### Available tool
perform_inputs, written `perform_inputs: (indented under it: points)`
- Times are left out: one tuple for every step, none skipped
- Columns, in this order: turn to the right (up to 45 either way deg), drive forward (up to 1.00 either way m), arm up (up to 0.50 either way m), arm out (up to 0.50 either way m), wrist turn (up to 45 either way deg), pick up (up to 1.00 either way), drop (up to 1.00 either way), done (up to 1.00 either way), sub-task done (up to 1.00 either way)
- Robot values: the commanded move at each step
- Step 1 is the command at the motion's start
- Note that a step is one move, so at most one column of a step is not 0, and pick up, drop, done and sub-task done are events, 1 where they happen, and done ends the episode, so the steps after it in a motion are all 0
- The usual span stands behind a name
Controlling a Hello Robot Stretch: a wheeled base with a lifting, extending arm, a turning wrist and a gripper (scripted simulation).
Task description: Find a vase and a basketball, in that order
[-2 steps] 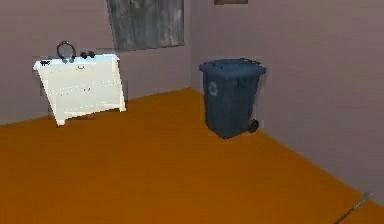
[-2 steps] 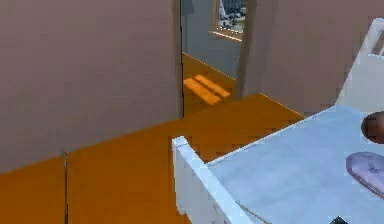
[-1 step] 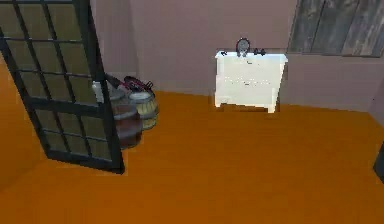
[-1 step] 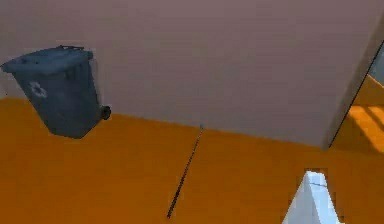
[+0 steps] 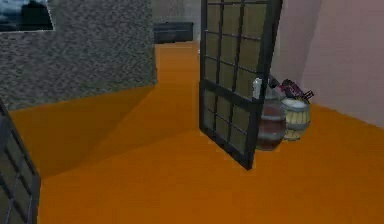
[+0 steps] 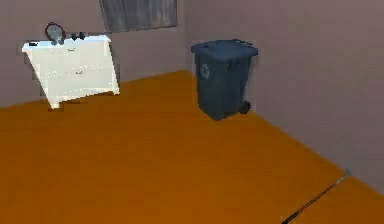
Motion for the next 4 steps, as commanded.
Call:
perform_inputs:
  points:
    - [-33.0, 0.0, 0.0, 0.0, 0.0, 0.0, 0.0, 0.0, 0.0]
    - [0.0, 0.3, 0.0, 0.0, 0.0, 0.0, 0.0, 0.0, 0.0]
    - [-18.0, 0.0, 0.0, 0.0, 0.0, 0.0, 0.0, 0.0, 0.0]
    - [0.0, 0.3, 0.0, 0.0, 0.0, 0.0, 0.0, 0.0, 0.0]
